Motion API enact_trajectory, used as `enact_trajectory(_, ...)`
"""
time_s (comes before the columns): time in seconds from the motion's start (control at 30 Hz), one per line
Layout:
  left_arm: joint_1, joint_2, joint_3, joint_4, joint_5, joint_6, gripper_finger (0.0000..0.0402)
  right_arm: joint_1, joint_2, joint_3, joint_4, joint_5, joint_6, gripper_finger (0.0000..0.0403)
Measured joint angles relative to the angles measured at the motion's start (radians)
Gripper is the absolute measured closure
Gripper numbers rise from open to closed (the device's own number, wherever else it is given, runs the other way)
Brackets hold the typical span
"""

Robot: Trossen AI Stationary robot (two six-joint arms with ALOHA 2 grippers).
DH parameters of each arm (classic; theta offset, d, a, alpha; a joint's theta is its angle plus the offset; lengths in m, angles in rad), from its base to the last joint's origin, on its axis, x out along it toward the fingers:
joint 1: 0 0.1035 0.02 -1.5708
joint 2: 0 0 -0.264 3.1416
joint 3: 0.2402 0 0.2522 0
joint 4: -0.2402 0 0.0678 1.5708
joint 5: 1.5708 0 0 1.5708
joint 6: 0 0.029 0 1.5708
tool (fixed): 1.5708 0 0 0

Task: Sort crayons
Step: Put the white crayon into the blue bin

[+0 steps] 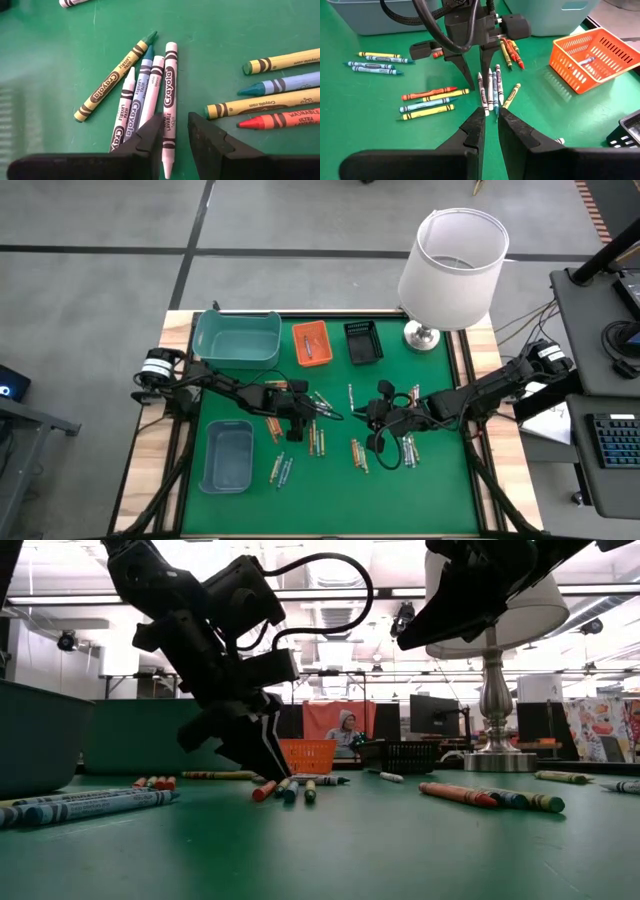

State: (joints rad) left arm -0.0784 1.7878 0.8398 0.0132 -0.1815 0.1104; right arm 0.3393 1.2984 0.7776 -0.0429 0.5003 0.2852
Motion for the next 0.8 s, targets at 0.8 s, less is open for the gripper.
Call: enact_trajectory(0.8,0.000,-0.003,-0.059,0.068,0.010,-0.043,0.0384,0.000,0.000,0.000,0.000,0.000,0.002,0.0360)
